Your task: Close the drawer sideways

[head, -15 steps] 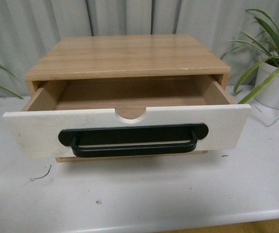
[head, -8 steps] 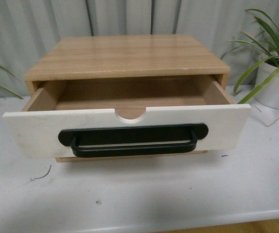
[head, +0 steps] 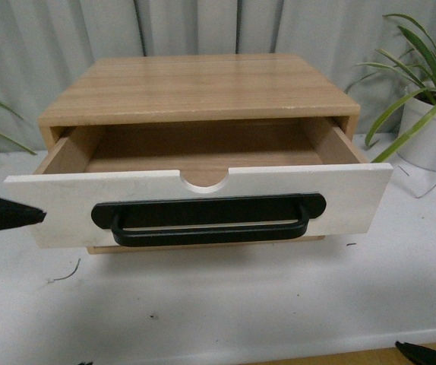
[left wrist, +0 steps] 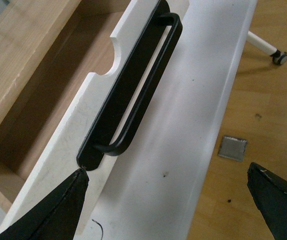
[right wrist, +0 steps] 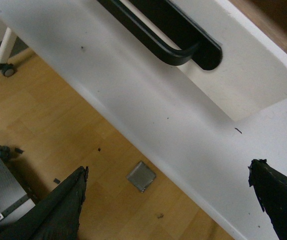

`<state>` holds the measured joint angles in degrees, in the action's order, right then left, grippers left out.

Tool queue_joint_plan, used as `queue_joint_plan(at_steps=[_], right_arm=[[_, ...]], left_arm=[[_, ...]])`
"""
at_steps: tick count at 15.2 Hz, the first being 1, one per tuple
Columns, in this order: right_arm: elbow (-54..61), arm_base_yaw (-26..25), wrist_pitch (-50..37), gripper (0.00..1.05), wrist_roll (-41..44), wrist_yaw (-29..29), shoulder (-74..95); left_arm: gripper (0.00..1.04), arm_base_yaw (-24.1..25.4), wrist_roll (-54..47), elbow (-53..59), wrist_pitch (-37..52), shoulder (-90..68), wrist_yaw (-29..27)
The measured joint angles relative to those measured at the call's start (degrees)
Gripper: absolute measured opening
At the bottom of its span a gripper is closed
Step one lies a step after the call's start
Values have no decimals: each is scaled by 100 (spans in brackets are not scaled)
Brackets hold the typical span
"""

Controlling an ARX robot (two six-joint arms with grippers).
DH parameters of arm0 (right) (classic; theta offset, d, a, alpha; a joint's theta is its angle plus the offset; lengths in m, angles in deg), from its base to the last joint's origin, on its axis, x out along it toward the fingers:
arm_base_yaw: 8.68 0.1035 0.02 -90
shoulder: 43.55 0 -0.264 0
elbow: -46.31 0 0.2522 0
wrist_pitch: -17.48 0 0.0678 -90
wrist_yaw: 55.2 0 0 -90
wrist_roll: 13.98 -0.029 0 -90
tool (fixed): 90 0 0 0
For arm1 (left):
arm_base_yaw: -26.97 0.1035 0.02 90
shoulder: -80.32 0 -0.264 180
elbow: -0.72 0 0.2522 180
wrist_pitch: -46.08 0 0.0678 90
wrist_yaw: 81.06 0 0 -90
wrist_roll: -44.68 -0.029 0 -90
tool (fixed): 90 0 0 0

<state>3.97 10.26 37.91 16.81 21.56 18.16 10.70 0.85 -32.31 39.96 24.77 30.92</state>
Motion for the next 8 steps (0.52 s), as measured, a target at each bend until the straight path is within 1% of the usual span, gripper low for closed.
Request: queue_joint_plan(at_steps=[3,5,8], right_arm=[[-229,13,-164,98,323,-92,540],[-439,15,-234,98,446,-203,848],[-780,55,-382,98,507,-339,1270]], left_arm=[[98,92,-457,-420,146,-1043,-162],[98,111,-614,-671,107,-1392,-225],[98,173,-772,-935,205,-1904,-483]])
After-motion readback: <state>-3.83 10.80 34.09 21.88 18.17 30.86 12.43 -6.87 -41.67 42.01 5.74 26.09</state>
